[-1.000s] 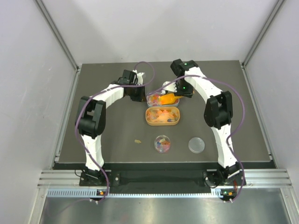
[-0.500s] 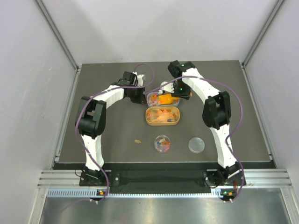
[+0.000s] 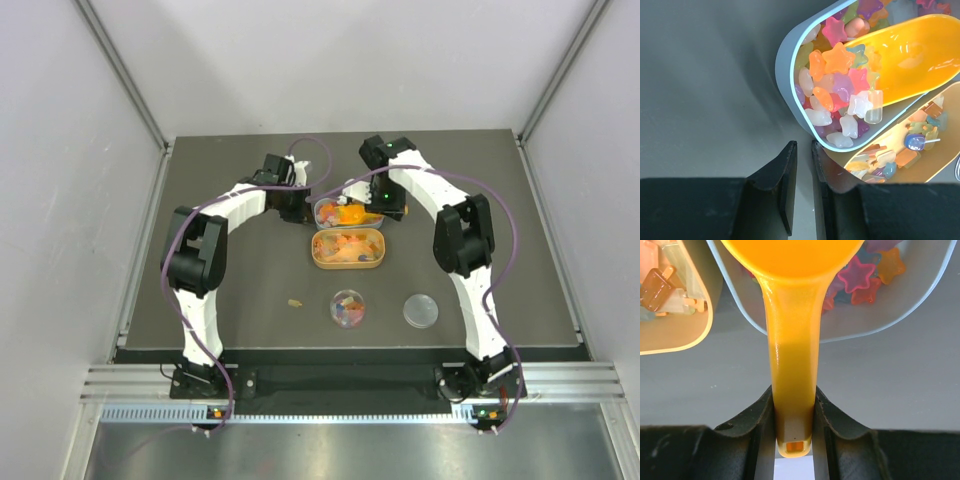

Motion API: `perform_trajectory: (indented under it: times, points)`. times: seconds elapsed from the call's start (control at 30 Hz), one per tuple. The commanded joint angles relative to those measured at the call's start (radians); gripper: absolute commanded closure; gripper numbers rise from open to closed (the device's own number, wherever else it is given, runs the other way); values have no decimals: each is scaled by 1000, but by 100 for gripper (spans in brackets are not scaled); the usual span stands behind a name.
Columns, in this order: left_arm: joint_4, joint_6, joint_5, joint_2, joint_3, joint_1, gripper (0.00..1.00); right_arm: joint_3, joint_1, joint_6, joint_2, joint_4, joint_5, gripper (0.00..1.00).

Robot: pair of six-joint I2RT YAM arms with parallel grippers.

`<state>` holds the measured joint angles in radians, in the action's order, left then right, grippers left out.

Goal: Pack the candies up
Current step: Scoop the fake candies from the storage box.

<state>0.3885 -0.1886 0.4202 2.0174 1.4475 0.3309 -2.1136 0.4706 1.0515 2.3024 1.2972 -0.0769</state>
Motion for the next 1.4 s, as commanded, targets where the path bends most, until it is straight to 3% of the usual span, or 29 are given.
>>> perform_trajectory:
  times: [0.0, 0.87, 1.1, 1.37]
  points:
    - [-43, 18, 5, -71, 1, 10, 77, 17, 3, -2, 32, -2, 31, 100]
    - [70, 152, -32, -78, 117, -122, 77, 233, -56, -82, -103, -305, 183, 100]
    - [98, 210, -41, -74, 149, -154, 77, 362, -59, -84, -231, -404, 204, 100]
    - [113, 281, -61, -115, 140, -179, 76, 441, -56, -39, -423, -385, 192, 100]
